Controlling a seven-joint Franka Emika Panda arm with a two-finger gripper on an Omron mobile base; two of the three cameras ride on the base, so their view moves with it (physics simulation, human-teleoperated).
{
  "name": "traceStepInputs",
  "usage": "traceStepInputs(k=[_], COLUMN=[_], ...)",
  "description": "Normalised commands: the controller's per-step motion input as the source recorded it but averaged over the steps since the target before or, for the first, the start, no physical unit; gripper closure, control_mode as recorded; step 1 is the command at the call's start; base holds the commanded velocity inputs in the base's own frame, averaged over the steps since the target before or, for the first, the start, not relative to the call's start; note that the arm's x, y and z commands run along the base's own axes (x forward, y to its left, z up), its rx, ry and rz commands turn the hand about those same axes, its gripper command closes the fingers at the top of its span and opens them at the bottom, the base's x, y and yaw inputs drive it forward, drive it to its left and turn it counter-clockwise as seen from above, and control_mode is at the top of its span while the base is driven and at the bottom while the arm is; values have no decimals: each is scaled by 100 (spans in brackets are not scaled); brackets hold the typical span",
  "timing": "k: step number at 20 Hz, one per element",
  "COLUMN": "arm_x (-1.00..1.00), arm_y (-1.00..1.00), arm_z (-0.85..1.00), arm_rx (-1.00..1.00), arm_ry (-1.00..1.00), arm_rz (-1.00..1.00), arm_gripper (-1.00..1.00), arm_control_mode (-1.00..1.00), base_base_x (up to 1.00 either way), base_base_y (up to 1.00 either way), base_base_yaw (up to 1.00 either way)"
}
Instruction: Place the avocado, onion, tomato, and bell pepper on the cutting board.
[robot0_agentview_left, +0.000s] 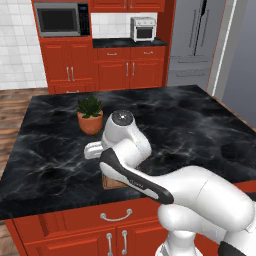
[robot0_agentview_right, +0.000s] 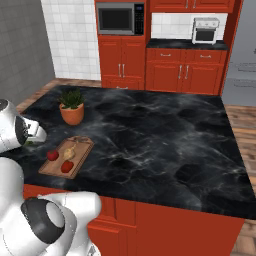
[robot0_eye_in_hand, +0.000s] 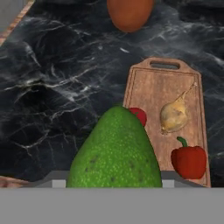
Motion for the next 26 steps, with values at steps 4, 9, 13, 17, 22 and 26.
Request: traceStepInputs(k=[4, 9, 13, 17, 22, 26], arm_x=[-18, 0, 0, 0, 0, 0], arm_y=[-31, -9, -11, -20, -18, -3], arm_z=[6, 0, -1, -10, -30, -36], arm_rx=[2, 0, 0, 0, 0, 0], arm_ry=[0, 0, 0, 2, 10, 12], arm_rz=[0, 0, 0, 0, 0, 0], arm_gripper=[100, 100, 100, 100, 100, 100], arm_control_mode=[-100, -100, -100, -100, -100, -100], base_base_x=[0, 0, 0, 0, 0, 0], base_base_y=[0, 0, 0, 0, 0, 0], base_base_yaw=[0, 0, 0, 0, 0, 0])
